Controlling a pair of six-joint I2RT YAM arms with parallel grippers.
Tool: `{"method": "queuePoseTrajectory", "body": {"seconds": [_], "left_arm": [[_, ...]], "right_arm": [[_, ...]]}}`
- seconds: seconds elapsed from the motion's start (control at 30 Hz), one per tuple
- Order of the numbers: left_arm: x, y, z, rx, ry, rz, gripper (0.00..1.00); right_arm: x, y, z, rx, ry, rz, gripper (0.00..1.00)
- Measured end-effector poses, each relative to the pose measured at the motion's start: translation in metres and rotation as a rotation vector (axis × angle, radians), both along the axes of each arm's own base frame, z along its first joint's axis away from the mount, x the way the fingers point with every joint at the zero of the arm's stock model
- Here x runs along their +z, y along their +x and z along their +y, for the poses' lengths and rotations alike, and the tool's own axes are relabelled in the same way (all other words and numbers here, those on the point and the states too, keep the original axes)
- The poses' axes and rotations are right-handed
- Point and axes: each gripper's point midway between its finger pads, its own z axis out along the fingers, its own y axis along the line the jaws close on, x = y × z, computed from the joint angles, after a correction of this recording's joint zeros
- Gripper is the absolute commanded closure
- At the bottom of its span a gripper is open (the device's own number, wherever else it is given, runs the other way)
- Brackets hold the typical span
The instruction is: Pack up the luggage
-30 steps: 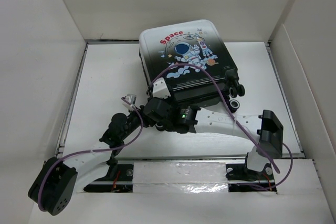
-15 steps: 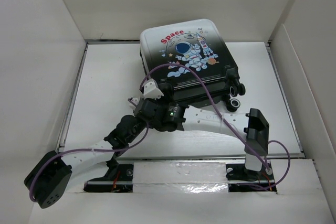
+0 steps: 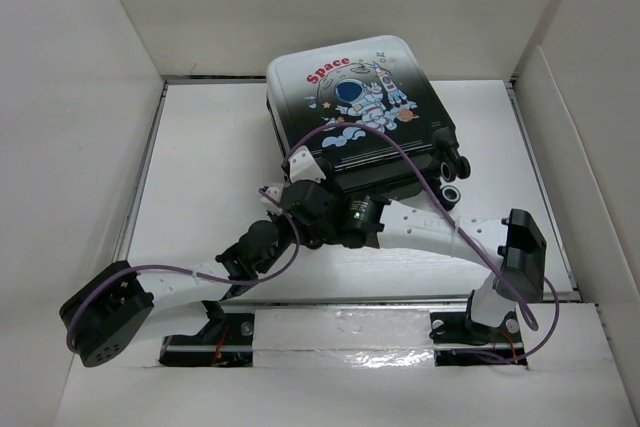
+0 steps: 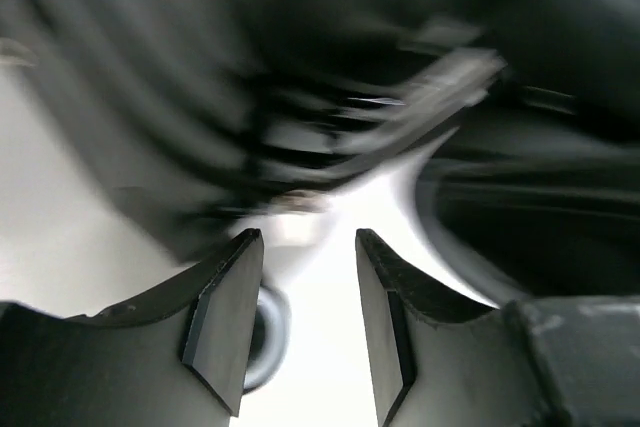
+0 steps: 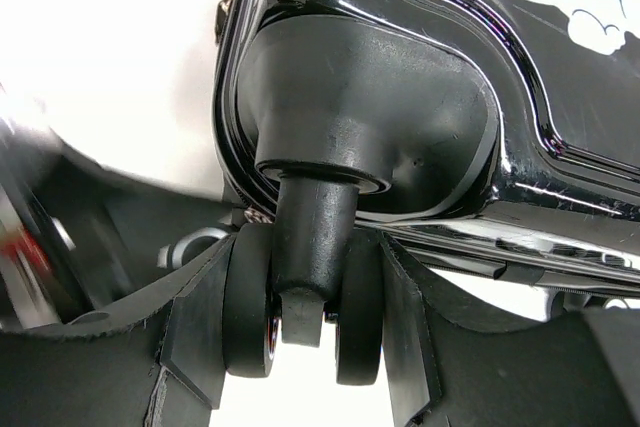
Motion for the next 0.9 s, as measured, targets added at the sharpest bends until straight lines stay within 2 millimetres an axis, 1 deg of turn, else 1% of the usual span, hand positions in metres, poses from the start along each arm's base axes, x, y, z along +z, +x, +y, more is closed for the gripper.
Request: {"method": "queuePoseTrajectory", "body": {"seconds": [0.07, 0.1, 0.37, 0.4, 0.47, 0.5, 0.53, 0.67, 0.77, 0.9], "left_arm": [[0.006, -0.006, -0.012, -0.017, 0.002, -0.016, 0.62], [0.007, -0.006, -0.013, -0.013, 0.004, -0.021, 0.62], [0.009, 0.006, -0.007, 0.080, 0.022, -0.029, 0.69], [0.009, 0.006, -0.007, 0.090, 0.025, -0.027, 0.76], [0.007, 0.008, -0.005, 0.112, 0.033, -0.022, 0.84], [0.006, 0.009, -0.005, 0.119, 0.037, -0.021, 0.96], [0.006, 0.009, -0.007, 0.117, 0.034, -0.019, 1.00], [0.004, 0.011, -0.008, 0.132, 0.058, -0.018, 1.00], [0.003, 0.011, -0.007, 0.136, 0.072, -0.021, 1.00], [0.005, 0.012, 0.002, 0.165, 0.093, -0.028, 1.00]], "right_arm": [[-0.002, -0.001, 0.001, 0.011, -0.004, 0.006, 0.80], [-0.002, -0.002, 0.001, 0.016, -0.007, 0.008, 0.80], [-0.003, -0.004, 0.001, 0.040, 0.020, 0.013, 0.81], [-0.003, -0.004, 0.001, 0.042, 0.026, 0.014, 0.81], [-0.002, -0.004, 0.001, 0.049, 0.034, 0.017, 0.82], [-0.002, -0.005, 0.001, 0.051, 0.038, 0.017, 0.82], [-0.002, -0.005, 0.000, 0.052, 0.043, 0.017, 0.82], [-0.003, -0.004, 0.000, 0.053, 0.062, 0.012, 0.84], [-0.003, -0.003, 0.000, 0.051, 0.068, 0.008, 0.89], [-0.004, -0.003, -0.002, 0.042, 0.065, 0.005, 0.94]]}}
